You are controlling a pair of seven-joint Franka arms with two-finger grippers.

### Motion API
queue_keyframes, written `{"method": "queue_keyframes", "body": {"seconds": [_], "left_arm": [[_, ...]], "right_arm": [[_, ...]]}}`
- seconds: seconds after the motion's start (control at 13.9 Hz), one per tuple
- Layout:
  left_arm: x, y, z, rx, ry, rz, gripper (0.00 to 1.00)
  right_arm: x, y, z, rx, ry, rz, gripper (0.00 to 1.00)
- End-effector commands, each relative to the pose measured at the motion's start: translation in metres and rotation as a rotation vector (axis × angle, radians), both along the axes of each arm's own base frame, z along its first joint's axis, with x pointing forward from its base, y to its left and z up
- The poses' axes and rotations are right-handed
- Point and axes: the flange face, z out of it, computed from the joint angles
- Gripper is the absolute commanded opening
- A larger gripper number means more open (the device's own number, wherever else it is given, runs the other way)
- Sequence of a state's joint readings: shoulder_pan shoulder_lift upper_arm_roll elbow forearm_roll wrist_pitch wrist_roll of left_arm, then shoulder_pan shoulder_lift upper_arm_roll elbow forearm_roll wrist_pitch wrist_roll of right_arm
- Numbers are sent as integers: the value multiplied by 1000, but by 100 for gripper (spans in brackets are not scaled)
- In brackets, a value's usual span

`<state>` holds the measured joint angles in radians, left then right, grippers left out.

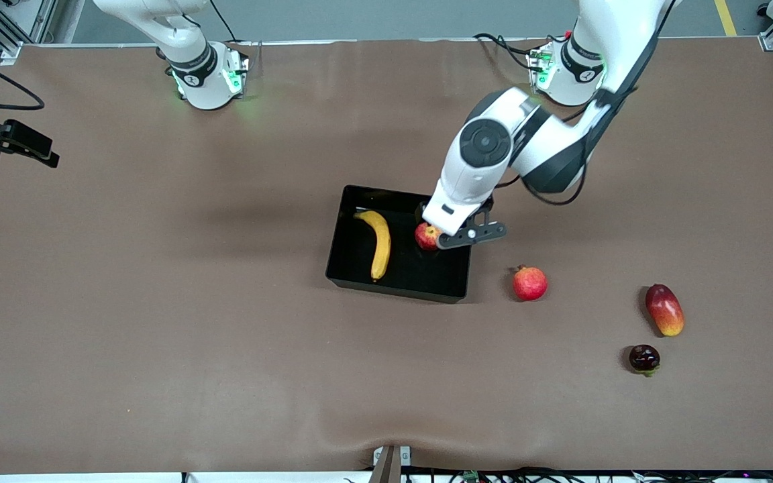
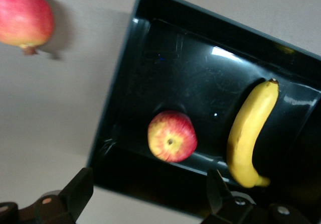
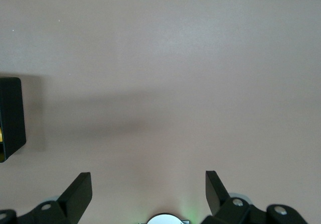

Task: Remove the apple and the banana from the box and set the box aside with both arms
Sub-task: 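Reach the left gripper into the black box toward the red apple, then close the left gripper on the red apple and lift it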

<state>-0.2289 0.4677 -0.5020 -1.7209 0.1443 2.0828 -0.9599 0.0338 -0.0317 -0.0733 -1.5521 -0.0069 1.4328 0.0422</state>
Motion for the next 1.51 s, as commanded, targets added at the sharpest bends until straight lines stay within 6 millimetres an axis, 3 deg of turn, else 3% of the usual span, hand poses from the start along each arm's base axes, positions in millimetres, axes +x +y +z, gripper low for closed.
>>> {"method": "queue_keyframes", "body": {"seconds": [0.0,0.36,0.65,0.79,0.86,0.93,1.0,1.15,1.22,1.43], "left_arm": [[3,-12,-30,-3,-1,20,100],[2,-17,-87,0,37,79,100],[1,-21,-119,-30,51,115,100],[-1,-25,-124,-38,50,151,100],[-4,-26,-126,-33,54,148,90],[-6,-26,-127,-30,57,145,58],[-6,-26,-124,-24,52,133,5],[-2,-24,-106,-3,41,131,0],[3,-19,-83,12,25,126,0],[25,2,11,54,-38,140,0]], "right_arm": [[-5,0,6,5,-5,5,100],[-5,-2,8,2,-5,2,100],[-5,-2,8,2,-5,2,100],[-6,-2,7,2,-2,2,100],[-6,-2,8,2,-3,2,100],[-6,-2,8,3,-3,2,100],[-5,3,6,5,1,10,100],[-6,6,7,0,5,17,100],[-5,2,6,2,3,10,100],[-5,-3,3,1,15,0,100]]}}
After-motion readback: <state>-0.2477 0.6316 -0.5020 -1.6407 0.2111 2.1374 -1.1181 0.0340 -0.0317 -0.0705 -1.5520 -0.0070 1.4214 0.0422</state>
